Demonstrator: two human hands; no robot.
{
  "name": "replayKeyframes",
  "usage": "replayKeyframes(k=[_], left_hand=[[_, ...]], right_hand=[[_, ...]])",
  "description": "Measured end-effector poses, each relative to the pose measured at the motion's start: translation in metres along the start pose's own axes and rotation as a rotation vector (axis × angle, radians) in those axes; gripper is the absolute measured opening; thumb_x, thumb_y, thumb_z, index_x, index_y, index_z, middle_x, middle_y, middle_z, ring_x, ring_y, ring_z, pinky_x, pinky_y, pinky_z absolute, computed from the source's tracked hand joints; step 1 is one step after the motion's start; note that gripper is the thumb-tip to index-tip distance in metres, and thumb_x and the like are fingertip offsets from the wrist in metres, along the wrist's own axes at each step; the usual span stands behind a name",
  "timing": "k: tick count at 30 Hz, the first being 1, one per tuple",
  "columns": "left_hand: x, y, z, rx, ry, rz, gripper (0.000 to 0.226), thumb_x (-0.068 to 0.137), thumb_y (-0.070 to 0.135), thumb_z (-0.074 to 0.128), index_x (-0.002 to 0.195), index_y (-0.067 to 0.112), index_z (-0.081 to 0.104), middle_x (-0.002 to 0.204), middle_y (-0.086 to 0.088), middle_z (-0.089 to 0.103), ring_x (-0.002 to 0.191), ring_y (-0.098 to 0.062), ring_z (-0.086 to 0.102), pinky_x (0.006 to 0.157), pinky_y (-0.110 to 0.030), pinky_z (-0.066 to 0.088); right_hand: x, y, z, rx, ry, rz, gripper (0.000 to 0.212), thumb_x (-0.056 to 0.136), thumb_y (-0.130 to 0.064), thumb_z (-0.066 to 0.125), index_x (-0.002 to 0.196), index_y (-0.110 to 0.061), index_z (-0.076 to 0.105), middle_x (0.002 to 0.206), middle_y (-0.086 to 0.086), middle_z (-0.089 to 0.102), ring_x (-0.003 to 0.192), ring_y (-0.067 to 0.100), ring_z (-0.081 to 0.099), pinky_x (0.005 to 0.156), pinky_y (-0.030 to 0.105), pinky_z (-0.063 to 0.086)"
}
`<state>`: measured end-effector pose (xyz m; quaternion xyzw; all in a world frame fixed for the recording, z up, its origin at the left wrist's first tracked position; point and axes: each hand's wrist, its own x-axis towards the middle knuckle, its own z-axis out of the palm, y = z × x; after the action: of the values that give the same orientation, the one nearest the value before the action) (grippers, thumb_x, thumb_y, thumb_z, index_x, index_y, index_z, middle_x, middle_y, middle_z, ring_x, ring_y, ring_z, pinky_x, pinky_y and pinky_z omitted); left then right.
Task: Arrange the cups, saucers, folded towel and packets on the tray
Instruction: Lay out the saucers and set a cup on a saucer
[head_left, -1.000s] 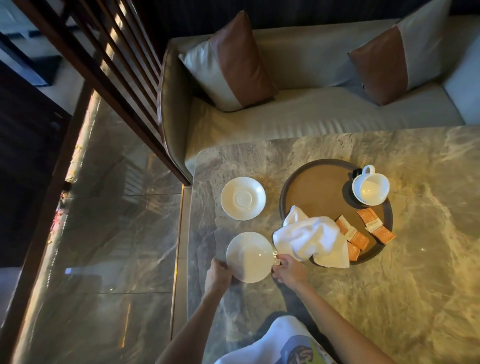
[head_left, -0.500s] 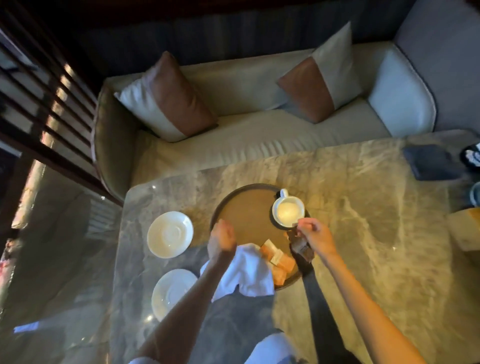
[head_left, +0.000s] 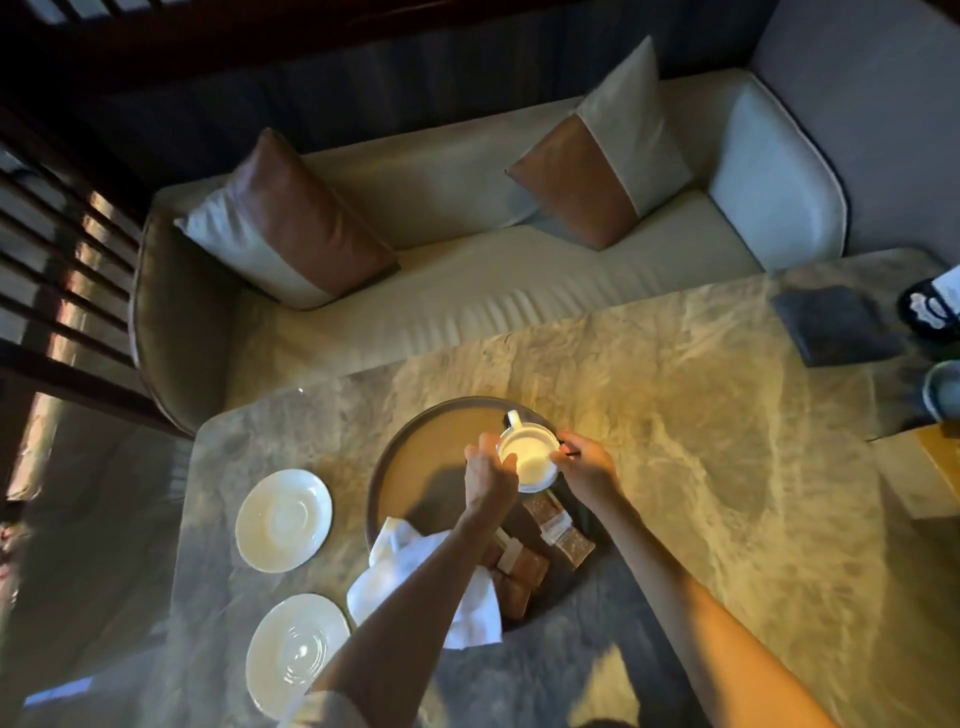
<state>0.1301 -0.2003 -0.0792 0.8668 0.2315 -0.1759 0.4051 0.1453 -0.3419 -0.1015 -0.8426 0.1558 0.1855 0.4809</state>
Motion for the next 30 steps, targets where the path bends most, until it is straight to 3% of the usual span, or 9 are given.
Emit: replayKeyframes(k=[4,7,11,14,17,20,23,26,30], left_hand=[[0.0,-0.001,-0.006,-0.041,0.007,-0.002,0.027,0.097,0.017,0.051,0.117,0.002,0.059,0.122,-0.018,0.06,0.109,-0.029,0.058,0.088,-0.038,0.05],[-0.001,0.004,-0.011,-0.158,0.013,-0.071,0.026,0.094,0.012,0.052,0.116,0.003,0.063,0.119,-0.017,0.064,0.106,-0.028,0.061,0.085,-0.036,0.052],[-0.011,-0.005,-0.034,-0.265,0.007,-0.028,0.029,0.082,0.005,0.059,0.111,0.004,0.062,0.109,-0.017,0.067,0.098,-0.03,0.063,0.079,-0.037,0.055],[-0.027,-0.023,-0.065,-0.384,0.024,-0.071,0.029,0.07,0.018,0.059,0.099,0.014,0.061,0.101,-0.016,0.069,0.094,-0.037,0.067,0.083,-0.051,0.057],[-0.047,-0.058,-0.093,-0.412,0.039,-0.114,0.038,0.064,0.023,0.052,0.096,0.009,0.066,0.096,-0.018,0.07,0.092,-0.039,0.068,0.082,-0.053,0.058],[-0.073,-0.109,-0.12,-0.41,0.061,-0.067,0.024,0.077,0.027,0.058,0.09,0.009,0.066,0.077,-0.011,0.069,0.076,-0.035,0.067,0.07,-0.045,0.056],[-0.098,-0.162,-0.146,-0.466,0.087,-0.092,0.038,0.084,0.038,0.059,0.1,0.004,0.06,0.085,-0.016,0.065,0.076,-0.029,0.061,0.069,-0.045,0.049],[-0.119,-0.213,-0.162,-0.596,0.036,-0.2,0.033,0.095,0.032,0.06,0.11,0.004,0.055,0.109,-0.025,0.064,0.097,-0.039,0.065,0.078,-0.061,0.056],[-0.145,-0.276,-0.173,-0.786,-0.105,-0.346,0.018,0.1,0.017,0.051,0.117,0.016,0.046,0.108,-0.009,0.058,0.098,-0.032,0.063,0.072,-0.046,0.059]], right_hand=[[-0.005,-0.002,0.007,0.021,0.074,-0.046,0.022,0.088,-0.007,0.063,0.106,-0.004,0.075,0.099,0.014,0.075,0.084,0.023,0.064,0.062,0.003,0.043],[-0.011,-0.009,0.004,0.0,0.04,-0.138,0.024,0.087,-0.014,0.058,0.099,-0.006,0.078,0.087,0.019,0.075,0.083,0.033,0.068,0.063,0.027,0.048],[-0.022,-0.024,0.004,0.037,0.035,-0.208,0.029,0.092,-0.015,0.057,0.114,-0.009,0.074,0.101,0.011,0.075,0.093,0.021,0.067,0.073,0.024,0.047],[-0.037,-0.035,0.022,0.193,-0.03,-0.138,0.025,0.096,-0.009,0.058,0.12,-0.008,0.067,0.12,0.008,0.067,0.108,0.022,0.061,0.086,0.035,0.053],[-0.07,-0.048,0.057,0.446,-0.187,0.04,0.017,0.099,-0.013,0.055,0.114,-0.019,0.059,0.112,0.005,0.058,0.106,0.022,0.058,0.07,0.037,0.063],[-0.107,-0.051,0.104,0.508,-0.261,0.142,0.012,0.1,-0.014,0.053,0.105,-0.024,0.057,0.106,0.008,0.058,0.097,0.024,0.062,0.062,0.034,0.063],[-0.145,-0.045,0.155,0.572,-0.304,0.24,0.012,0.101,-0.007,0.049,0.108,-0.016,0.053,0.108,0.014,0.054,0.086,0.024,0.062,0.059,0.031,0.061],[-0.182,-0.034,0.201,0.586,-0.314,0.318,0.015,0.102,-0.01,0.049,0.116,-0.014,0.052,0.119,0.012,0.056,0.096,0.034,0.066,0.076,0.047,0.06],[-0.224,-0.019,0.254,0.569,-0.266,0.42,0.021,0.1,-0.004,0.05,0.121,-0.008,0.053,0.119,0.021,0.059,0.106,0.043,0.063,0.079,0.055,0.058]])
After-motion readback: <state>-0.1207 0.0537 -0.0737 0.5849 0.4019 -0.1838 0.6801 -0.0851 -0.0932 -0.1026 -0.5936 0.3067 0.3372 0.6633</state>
